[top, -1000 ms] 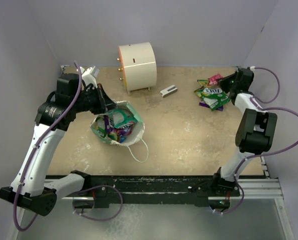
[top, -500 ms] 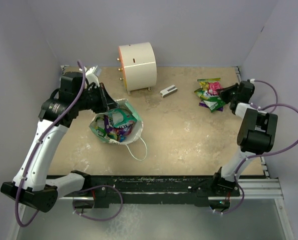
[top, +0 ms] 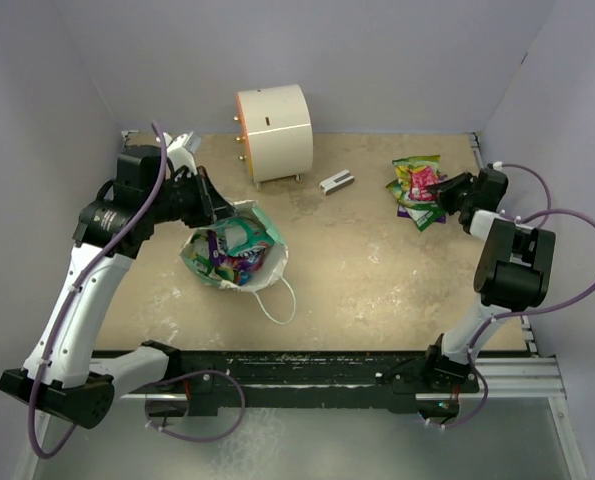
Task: Take the snacks out of the paper bag
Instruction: Place the snack at the center of the board.
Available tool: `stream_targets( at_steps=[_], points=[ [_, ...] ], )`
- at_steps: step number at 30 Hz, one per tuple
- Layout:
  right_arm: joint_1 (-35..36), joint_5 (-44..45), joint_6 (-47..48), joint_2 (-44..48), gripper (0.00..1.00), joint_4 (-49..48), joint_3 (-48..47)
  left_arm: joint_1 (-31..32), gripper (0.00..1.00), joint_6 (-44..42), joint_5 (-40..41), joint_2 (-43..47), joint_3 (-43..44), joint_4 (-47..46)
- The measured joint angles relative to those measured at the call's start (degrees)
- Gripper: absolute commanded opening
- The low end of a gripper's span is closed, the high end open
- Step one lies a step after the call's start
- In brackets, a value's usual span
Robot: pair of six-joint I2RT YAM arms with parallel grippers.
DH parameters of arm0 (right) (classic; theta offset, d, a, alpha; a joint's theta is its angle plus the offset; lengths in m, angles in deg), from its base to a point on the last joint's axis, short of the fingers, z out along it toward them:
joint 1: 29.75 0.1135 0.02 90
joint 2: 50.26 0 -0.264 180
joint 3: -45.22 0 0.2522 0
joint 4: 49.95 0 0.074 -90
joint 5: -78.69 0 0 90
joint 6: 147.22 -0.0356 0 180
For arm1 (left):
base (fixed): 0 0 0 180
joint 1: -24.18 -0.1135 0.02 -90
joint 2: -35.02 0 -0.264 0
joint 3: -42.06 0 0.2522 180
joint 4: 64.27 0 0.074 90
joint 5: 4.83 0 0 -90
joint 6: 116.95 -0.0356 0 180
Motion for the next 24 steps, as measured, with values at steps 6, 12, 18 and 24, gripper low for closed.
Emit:
stream_targets(
  at_steps=[6,12,18,24],
  points=[
    [0.0,-0.7,1.8,0.3,0.43,5.0,-3.0,0.0,0.0,0.2,0.0,1.8,0.0,0.0],
    [0.0,-0.3,4.4,3.5,0.62,11.8,-3.5,0.0,0.0,0.8,-0.2,3.9,-0.3,-0.3],
    [0.0,2.9,9.9,11.3,0.72,21.5,-3.5,0.0,0.0,1.6,-0.9,4.3,-0.7,-0.5],
    [0.8,4.2,15.7,18.6,0.72,26.9,-0.3,0.0,0.0,1.8,-3.1,4.0,-1.0,-1.7]
  ],
)
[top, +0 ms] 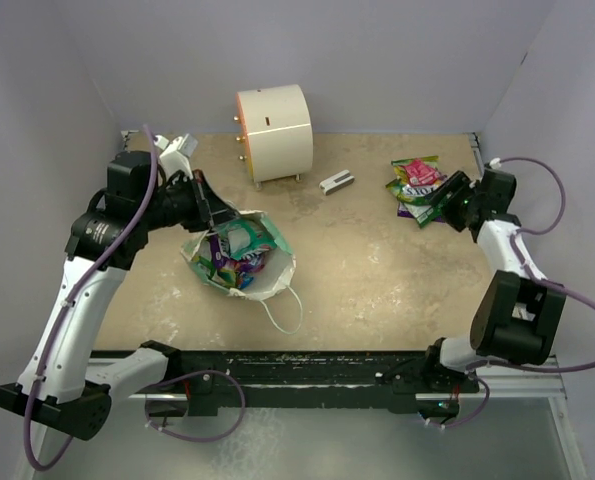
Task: Take the snacks out of the paper bag
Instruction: Place the snack at the center of the board, then take out the snack from the paper bag.
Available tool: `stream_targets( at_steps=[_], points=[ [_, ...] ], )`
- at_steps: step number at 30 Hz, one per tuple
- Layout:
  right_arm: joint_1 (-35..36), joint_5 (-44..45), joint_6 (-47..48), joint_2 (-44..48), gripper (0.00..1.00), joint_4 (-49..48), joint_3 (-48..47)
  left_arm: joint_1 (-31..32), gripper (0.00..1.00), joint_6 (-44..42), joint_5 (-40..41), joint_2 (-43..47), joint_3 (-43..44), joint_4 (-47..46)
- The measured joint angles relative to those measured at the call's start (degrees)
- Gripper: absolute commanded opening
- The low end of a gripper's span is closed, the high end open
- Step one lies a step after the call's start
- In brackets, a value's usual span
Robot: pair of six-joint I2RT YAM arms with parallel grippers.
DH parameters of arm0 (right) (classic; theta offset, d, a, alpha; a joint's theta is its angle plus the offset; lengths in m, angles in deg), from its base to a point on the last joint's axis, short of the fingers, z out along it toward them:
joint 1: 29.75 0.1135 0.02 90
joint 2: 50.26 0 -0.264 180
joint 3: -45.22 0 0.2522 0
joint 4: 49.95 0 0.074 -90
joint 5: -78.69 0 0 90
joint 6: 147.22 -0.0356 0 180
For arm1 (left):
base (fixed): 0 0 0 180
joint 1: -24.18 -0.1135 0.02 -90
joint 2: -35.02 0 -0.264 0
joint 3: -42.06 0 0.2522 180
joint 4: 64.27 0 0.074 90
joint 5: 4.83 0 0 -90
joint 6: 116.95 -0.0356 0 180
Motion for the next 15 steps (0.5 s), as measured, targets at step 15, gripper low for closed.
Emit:
stream_targets(
  at_steps=[15],
  points=[
    [36.5,-4.6,5.2,9.1,0.69,6.0,-0.5,0.0,0.0,1.5,-8.0,-1.5,-5.7,-3.7]
  ],
)
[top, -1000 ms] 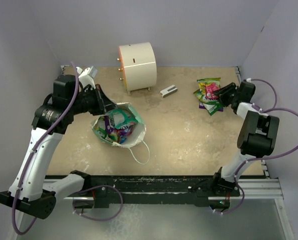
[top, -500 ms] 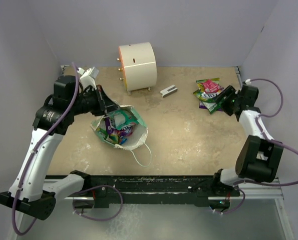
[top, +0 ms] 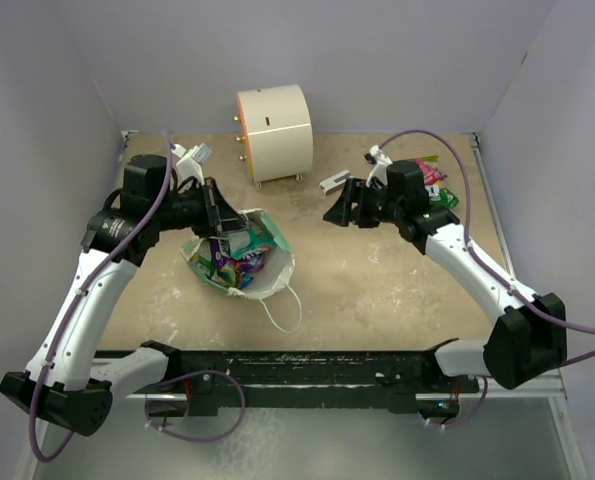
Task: Take the snacks out of the paper bag
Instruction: Take out the snack from the paper bag.
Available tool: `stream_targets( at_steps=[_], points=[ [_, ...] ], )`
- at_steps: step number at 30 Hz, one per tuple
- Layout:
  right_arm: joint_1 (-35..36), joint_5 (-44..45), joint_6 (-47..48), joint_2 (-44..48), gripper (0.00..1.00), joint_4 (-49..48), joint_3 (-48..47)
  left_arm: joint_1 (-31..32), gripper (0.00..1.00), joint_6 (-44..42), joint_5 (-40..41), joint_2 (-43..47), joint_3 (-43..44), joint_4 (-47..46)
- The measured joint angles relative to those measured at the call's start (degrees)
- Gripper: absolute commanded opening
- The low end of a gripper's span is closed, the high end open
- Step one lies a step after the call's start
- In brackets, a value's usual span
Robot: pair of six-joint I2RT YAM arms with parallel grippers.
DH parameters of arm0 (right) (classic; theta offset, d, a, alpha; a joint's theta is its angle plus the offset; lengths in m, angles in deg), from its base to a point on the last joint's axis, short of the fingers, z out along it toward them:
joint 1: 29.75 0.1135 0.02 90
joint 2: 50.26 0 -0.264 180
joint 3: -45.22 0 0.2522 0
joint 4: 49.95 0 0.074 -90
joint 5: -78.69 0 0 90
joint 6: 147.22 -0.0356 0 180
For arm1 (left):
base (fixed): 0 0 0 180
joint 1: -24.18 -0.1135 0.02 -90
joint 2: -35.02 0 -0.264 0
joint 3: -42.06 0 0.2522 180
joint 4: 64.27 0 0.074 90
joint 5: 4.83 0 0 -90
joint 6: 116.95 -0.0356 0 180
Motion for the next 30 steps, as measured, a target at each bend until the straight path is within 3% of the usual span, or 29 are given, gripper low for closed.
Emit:
stream_targets(
  at_steps=[6,11,14,21,26,30],
  points=[
    [13.2,2.6,6.0,3.3,0.71,-2.8,-6.3,0.0,0.0,1.4,-1.1,0.6,-2.9,-1.3],
    [25.8,6.7,13.0,14.5,0.7,-13.6,3.6,0.0,0.0,2.0,-1.5,1.0,-4.5,-1.2],
    [32.1,10.0,18.1,16.4,0.7,-18.2,6.9,0.0,0.0,2.4,-1.6,1.8,-4.6,-1.4],
    [44.2,18.3,29.4,5.4,0.63,-25.8,6.2,0.0,0.0,3.5,-2.3,3.2,-4.6,-2.6],
    [46.8,23.6,33.5,-4.2,0.55,-31.7,6.0,0.0,0.0,3.9,-2.3,3.1,-4.1,-2.6],
    [47.1,29.9,35.3,-10.3,0.57,-36.8,5.8,0.0,0.0,4.7,-2.1,2.9,-2.4,-2.6]
  ],
)
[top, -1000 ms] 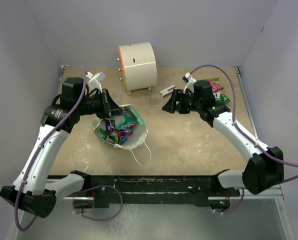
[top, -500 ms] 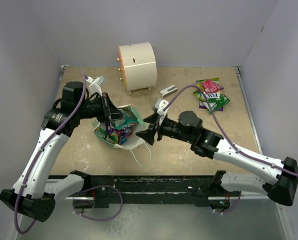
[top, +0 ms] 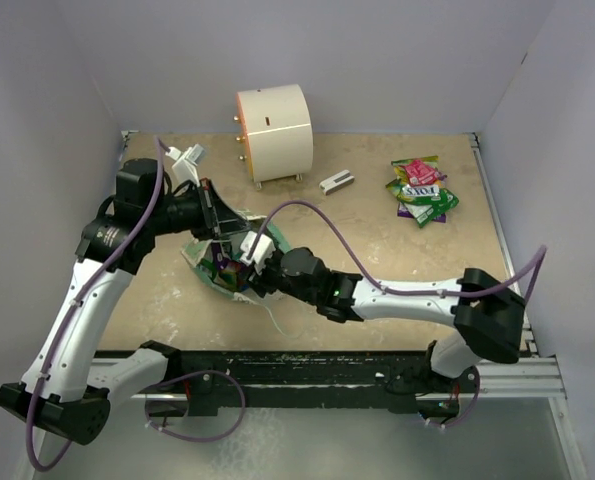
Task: Take the snacks out of the paper bag
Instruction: Take out the snack from the paper bag.
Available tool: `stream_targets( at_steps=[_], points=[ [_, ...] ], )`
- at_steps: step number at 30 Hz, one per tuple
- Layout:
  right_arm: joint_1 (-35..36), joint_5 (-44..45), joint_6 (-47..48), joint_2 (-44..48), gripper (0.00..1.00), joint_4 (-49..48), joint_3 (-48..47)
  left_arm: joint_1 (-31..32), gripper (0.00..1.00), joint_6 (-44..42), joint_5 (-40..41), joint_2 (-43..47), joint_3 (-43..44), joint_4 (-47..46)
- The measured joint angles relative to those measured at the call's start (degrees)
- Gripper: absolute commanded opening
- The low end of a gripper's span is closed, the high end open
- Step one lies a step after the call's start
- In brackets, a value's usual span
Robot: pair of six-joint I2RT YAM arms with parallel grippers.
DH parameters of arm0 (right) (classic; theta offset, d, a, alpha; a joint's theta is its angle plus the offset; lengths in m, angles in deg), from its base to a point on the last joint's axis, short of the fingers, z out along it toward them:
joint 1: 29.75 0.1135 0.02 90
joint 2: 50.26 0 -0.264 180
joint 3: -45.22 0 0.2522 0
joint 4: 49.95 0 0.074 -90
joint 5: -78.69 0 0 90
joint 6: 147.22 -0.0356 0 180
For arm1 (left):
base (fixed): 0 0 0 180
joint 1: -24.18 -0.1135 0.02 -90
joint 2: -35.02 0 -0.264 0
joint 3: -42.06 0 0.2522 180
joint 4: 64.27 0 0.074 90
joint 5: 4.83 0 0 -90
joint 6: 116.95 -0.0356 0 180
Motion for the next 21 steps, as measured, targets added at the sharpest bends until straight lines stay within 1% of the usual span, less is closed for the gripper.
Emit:
stream_targets(
  at_steps=[6,10,13,21],
  points=[
    [0.1,10.3,0.0,-7.5,0.63,-8.1,-1.1,0.0,0.0,0.3,0.3,-0.5,1.8,-0.8],
    [0.1,14.0,-1.0,-12.7,0.66,-12.2,-2.9,0.0,0.0,0.6,0.2,-0.9,1.8,-0.8],
    [0.1,16.8,-1.4,-17.0,0.71,-15.4,-5.4,0.0,0.0,1.3,0.2,-1.2,1.9,-0.7],
    [0.1,24.0,-0.9,-24.0,0.81,-24.3,-9.1,-0.1,0.0,1.3,1.0,-1.5,3.3,1.0]
  ],
)
